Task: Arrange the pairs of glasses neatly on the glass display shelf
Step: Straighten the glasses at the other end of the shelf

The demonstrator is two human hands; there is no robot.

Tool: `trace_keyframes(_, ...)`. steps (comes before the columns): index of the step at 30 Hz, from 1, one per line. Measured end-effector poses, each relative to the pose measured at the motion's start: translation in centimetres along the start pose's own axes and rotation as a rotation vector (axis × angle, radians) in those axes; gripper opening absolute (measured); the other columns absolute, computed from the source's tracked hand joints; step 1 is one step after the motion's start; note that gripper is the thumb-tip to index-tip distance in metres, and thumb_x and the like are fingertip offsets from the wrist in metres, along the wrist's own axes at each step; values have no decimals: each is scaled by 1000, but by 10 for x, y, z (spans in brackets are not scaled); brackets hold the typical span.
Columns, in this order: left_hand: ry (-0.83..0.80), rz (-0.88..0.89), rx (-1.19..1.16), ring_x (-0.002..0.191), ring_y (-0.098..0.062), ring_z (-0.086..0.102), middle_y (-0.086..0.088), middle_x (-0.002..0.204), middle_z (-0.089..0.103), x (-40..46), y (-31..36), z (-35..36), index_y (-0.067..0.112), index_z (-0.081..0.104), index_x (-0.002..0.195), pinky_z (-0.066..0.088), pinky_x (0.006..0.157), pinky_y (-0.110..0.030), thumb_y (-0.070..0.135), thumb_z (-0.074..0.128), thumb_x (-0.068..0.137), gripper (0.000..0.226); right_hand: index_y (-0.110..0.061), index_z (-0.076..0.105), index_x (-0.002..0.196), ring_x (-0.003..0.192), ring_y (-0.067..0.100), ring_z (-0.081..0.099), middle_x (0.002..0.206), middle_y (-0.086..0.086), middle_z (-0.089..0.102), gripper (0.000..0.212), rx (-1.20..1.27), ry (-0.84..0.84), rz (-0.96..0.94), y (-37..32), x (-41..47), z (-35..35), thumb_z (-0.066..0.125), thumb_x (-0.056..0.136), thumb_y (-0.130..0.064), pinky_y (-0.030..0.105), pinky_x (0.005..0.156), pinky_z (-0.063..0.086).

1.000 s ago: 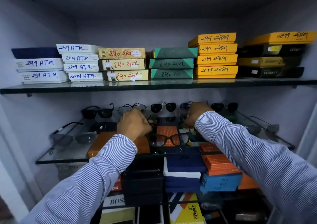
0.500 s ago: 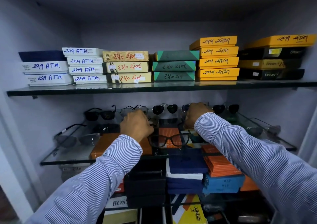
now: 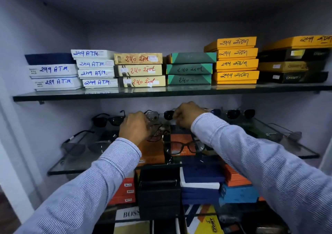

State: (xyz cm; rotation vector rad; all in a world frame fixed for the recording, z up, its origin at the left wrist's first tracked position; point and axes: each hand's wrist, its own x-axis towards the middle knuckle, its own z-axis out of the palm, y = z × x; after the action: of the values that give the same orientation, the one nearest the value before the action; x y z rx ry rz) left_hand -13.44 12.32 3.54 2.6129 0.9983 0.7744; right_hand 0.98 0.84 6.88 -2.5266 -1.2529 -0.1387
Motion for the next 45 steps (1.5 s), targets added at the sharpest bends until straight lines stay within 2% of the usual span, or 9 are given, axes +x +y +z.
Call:
trace_keyframes(3, -86, -16, 12, 115, -39, 66, -15, 121, 71, 3, -3, 7, 13, 77, 104, 56, 98, -51, 26, 77, 80, 27, -26, 71, 118, 105, 32, 65, 124, 9, 65, 32, -81, -71, -62, -15, 19, 16, 63, 87, -18, 42, 97, 52)
trace_keyframes(9, -100, 39, 103, 125, -39, 58, -18, 129, 65, 12, -2, 18, 5, 68, 119, 51, 97, -45, 21, 71, 89, 33, -28, 61, 131, 118, 34, 58, 135, 12, 57, 37, -177, -176, -87, -30, 38, 23, 55, 94, -22, 36, 91, 47)
trace_keyframes(16, -77, 80, 215, 125, -37, 60, -21, 133, 63, -1, 11, 23, 3, 65, 126, 52, 96, -46, 3, 55, 96, 31, -17, 66, 116, 106, 34, 64, 123, 13, 59, 33, -268, -84, -56, -27, 40, 32, 64, 85, -27, 32, 71, 42)
trace_keyframes(24, 48, 98, 159, 115, -40, 66, -20, 119, 70, -1, -17, 7, 4, 72, 113, 54, 90, -47, 6, 61, 93, 23, -31, 76, 104, 106, 31, 63, 125, 10, 59, 23, -72, -38, -86, -42, 39, 25, 70, 83, -24, 33, 96, 50)
trace_keyframes(29, 116, 136, 78, 104, -36, 70, -15, 110, 73, 6, -26, -12, 8, 73, 107, 56, 86, -45, 13, 72, 88, 20, -32, 77, 94, 99, 26, 64, 112, 5, 70, 16, 3, 85, -129, -44, 35, 18, 67, 82, -28, 37, 88, 55)
trace_keyframes(33, 169, 108, 80, 100, -37, 72, -13, 105, 75, -8, -37, -32, 11, 76, 99, 59, 84, -44, 21, 75, 85, 17, -27, 78, 90, 91, 20, 68, 99, 1, 75, 14, 170, 54, -170, -46, 23, 13, 70, 79, -25, 37, 88, 56)
trace_keyframes(38, 187, 12, 52, 97, -34, 74, -9, 101, 79, -30, -44, -58, 16, 83, 92, 60, 87, -43, 21, 79, 80, 13, -14, 80, 95, 83, 11, 65, 87, 0, 71, 15, 317, 90, -217, -51, 1, 9, 71, 83, -15, 19, 77, 47)
trace_keyframes(41, 188, -74, -22, 94, -33, 75, -11, 96, 80, -32, -49, -71, 14, 85, 86, 62, 88, -44, 16, 79, 76, 12, -11, 81, 89, 79, 13, 67, 92, 4, 77, 13, 380, 112, -166, -52, -7, 8, 75, 80, -18, 22, 78, 52)
trace_keyframes(45, 146, -205, -127, 88, -26, 74, -7, 93, 81, -29, -59, -83, 13, 86, 83, 58, 79, -30, 14, 74, 80, 12, -11, 77, 92, 80, 19, 69, 91, 6, 74, 30, 394, 85, -20, -53, -9, 6, 81, 71, -32, 23, 69, 50)
